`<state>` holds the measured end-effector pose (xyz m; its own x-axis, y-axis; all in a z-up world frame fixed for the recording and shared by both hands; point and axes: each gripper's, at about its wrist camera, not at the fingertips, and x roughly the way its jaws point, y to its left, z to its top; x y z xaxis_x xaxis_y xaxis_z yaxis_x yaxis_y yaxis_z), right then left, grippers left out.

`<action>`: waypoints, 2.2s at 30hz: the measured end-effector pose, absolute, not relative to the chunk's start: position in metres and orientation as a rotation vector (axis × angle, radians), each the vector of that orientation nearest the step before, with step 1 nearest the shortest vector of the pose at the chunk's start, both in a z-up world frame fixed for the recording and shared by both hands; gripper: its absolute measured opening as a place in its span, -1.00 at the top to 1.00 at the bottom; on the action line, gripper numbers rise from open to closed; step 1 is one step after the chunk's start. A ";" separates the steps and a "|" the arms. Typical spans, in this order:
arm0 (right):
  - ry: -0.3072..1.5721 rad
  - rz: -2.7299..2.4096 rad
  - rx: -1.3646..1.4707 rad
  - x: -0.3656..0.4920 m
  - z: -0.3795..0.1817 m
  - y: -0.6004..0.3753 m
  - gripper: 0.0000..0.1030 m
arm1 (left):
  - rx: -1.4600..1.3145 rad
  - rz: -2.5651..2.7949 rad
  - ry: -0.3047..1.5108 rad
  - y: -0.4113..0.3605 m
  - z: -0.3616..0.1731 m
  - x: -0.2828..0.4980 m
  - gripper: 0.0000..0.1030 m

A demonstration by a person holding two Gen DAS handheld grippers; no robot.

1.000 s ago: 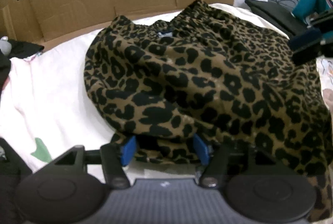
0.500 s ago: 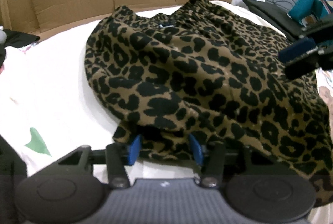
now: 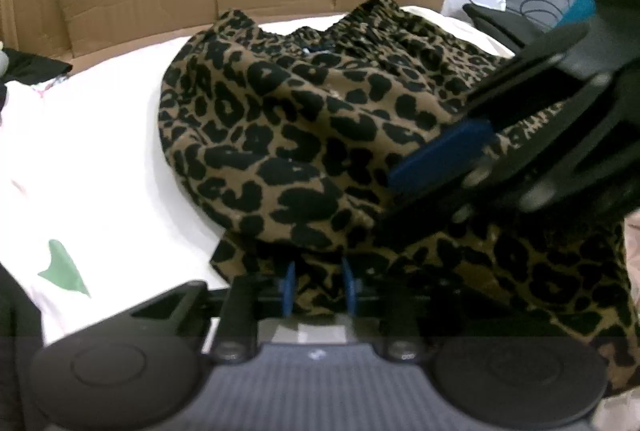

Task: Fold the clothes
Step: 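Grasp the pants with both grippers and lift them off the sheet, then lay the pants down on the sheet and open both grippers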

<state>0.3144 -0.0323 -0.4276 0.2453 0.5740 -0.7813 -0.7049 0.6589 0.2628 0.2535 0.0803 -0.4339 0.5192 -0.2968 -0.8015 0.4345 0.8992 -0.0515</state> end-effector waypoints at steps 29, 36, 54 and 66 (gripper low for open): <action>1.042 0.840 -0.146 0.328 -0.465 -0.029 0.70 | 0.483 -0.609 0.885 0.086 -0.425 0.239 0.15; 1.038 0.838 -0.150 0.327 -0.465 -0.030 0.69 | 0.501 -0.663 0.901 0.086 -0.436 0.245 0.17; 0.923 0.619 -0.126 0.302 -0.384 -0.163 0.17 | 0.255 -0.510 0.859 0.120 -0.365 0.229 0.90; 1.003 0.105 -0.066 0.289 -0.414 -0.335 0.15 | -0.101 -0.224 0.823 0.198 -0.315 0.243 0.91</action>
<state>0.2892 -0.3354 -0.4139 0.5329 0.0577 -0.8442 -0.1186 0.9929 -0.0070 0.2434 0.1983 -0.3151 0.6580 -0.2368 -0.7148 0.1583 0.9716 -0.1761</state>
